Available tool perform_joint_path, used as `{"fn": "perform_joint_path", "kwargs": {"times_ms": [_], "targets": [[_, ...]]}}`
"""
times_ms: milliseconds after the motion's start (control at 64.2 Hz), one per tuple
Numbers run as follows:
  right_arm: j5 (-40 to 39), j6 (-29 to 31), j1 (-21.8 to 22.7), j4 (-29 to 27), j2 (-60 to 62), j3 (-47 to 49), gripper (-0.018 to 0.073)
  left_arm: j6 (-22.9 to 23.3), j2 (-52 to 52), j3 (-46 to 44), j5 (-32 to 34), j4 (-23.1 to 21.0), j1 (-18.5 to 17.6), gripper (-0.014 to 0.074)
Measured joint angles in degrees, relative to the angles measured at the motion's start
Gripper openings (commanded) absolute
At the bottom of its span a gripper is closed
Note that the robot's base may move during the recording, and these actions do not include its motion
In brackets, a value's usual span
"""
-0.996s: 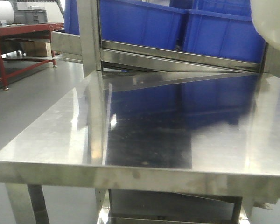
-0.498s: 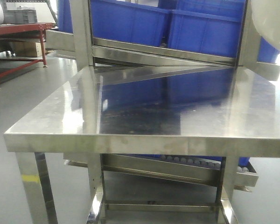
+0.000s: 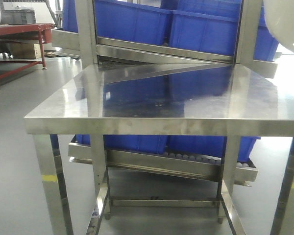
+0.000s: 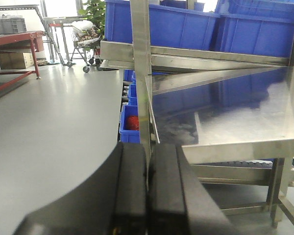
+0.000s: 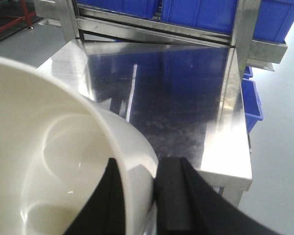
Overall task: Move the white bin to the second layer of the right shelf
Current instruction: 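Hold the white bin raised in the right gripper while backing away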
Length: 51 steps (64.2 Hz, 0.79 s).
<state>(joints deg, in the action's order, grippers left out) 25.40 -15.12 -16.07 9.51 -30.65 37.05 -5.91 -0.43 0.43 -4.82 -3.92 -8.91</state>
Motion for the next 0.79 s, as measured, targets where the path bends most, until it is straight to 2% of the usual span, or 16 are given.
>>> {"fn": "perform_joint_path", "kwargs": {"times_ms": [794], "targets": [[0.00,0.00,0.00,0.00,0.00,0.00,0.0057,0.00,0.00,0.00,0.00,0.00,0.00,0.0085]]}}
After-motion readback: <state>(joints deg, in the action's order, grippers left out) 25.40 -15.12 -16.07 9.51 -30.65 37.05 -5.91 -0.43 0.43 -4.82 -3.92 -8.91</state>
